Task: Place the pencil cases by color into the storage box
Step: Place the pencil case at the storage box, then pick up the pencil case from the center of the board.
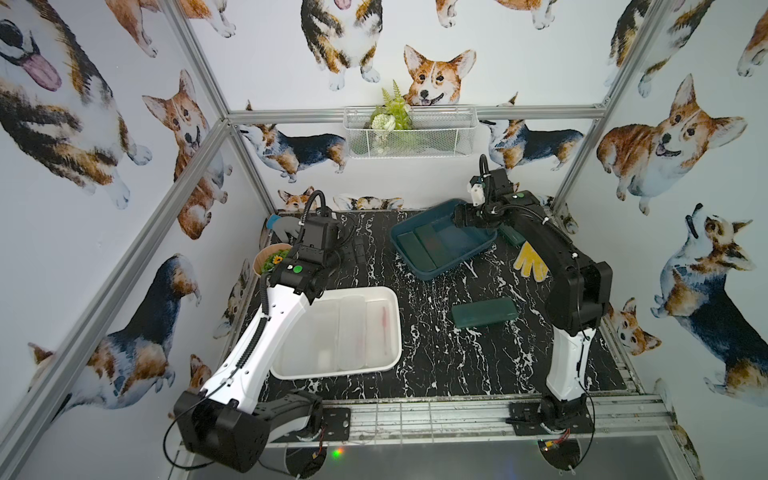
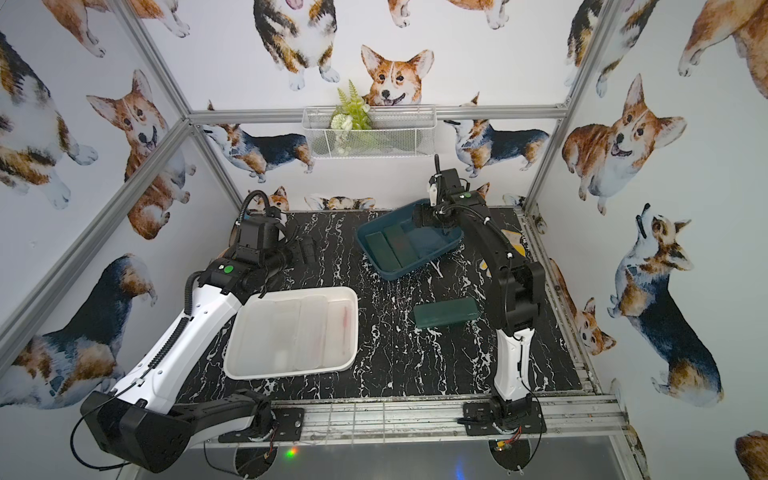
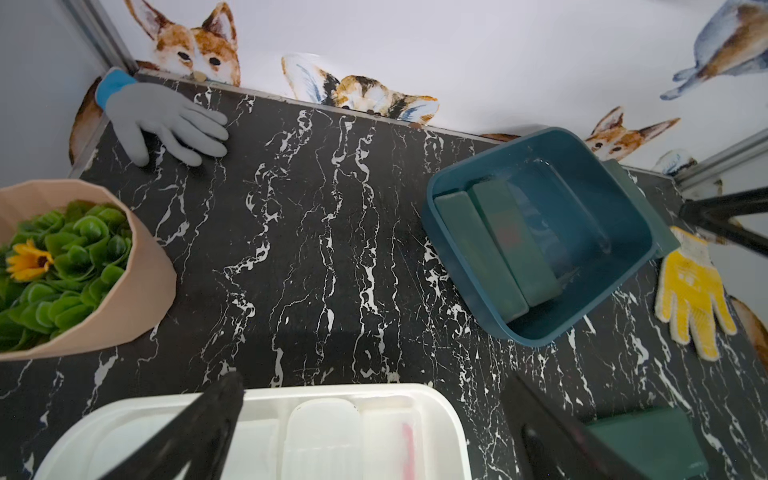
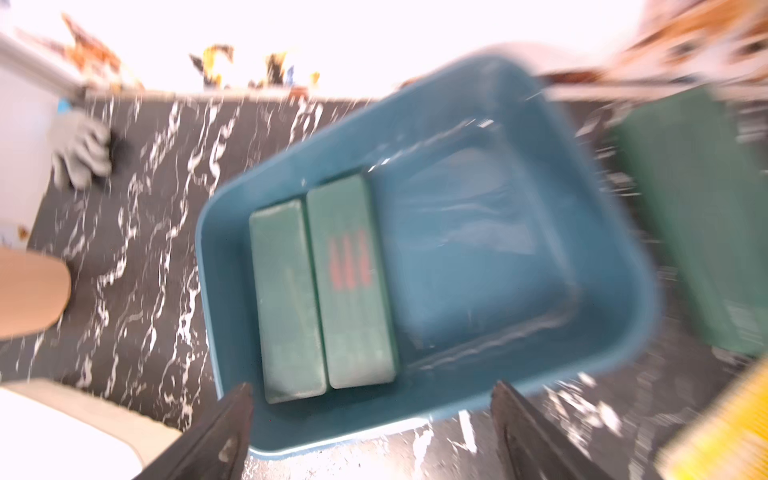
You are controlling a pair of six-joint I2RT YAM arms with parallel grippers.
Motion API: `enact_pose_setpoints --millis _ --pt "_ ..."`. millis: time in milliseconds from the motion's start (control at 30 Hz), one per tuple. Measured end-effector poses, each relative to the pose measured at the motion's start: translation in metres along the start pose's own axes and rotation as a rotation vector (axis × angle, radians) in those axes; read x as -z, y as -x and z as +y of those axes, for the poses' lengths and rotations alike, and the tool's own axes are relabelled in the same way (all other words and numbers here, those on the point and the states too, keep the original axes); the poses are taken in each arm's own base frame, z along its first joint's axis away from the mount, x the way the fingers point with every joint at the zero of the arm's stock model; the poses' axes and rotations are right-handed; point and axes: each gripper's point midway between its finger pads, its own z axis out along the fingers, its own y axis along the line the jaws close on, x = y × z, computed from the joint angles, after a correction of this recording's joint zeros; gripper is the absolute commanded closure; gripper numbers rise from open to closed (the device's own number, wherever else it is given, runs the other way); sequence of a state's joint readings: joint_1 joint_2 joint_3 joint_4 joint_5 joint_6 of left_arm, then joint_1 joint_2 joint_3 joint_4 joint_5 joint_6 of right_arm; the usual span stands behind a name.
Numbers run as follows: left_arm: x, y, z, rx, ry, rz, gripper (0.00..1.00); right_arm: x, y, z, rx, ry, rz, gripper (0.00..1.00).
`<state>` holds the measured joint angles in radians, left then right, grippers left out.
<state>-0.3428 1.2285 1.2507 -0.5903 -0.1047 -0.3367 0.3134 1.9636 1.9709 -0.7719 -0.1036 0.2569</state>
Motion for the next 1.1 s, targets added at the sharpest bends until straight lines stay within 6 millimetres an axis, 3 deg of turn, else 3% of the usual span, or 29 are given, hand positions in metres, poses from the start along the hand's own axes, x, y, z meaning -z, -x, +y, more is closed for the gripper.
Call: enact_pose_setpoints --millis 100,200,300,400,533,667,767,933,1100 --pt "0.003 -0.005 -0.021 -0.081 -0.071 0.003 0.00 0.024 0.004 -0.035 -0.070 -0.100 -0.043 0.09" --pt "0.006 -0.018 -0.048 -0.174 -0.155 0.022 0.00 0.037 -0.004 -0.074 -0.166 -0.175 -0.049 0.09" --pt "0.011 -0.030 -0.073 -0.266 -0.220 0.034 0.00 0.044 -0.027 -0.104 -0.274 -0.234 -0.014 0.09" --pt "0.019 -0.045 -0.100 -0.372 -0.297 0.046 0.00 0.057 -0.059 -0.119 -0.368 -0.282 0.032 0.08" --pt "0.026 -0.069 -0.124 -0.503 -0.364 0.066 0.00 0.071 -0.101 -0.121 -0.497 -0.314 0.088 0.08" --pt "0.027 -0.095 -0.134 -0.621 -0.388 0.096 0.00 0.081 -0.155 -0.121 -0.675 -0.357 0.167 0.08" --pt "0.027 -0.111 -0.138 -0.705 -0.395 0.113 0.00 0.086 -0.180 -0.114 -0.756 -0.377 0.202 0.08" --pt "0.024 -0.138 -0.147 -0.848 -0.410 0.144 0.00 0.078 -0.225 -0.097 -0.860 -0.401 0.307 0.08" --pt "0.021 -0.156 -0.155 -0.956 -0.422 0.163 0.00 0.069 -0.255 -0.076 -0.913 -0.402 0.387 0.08"
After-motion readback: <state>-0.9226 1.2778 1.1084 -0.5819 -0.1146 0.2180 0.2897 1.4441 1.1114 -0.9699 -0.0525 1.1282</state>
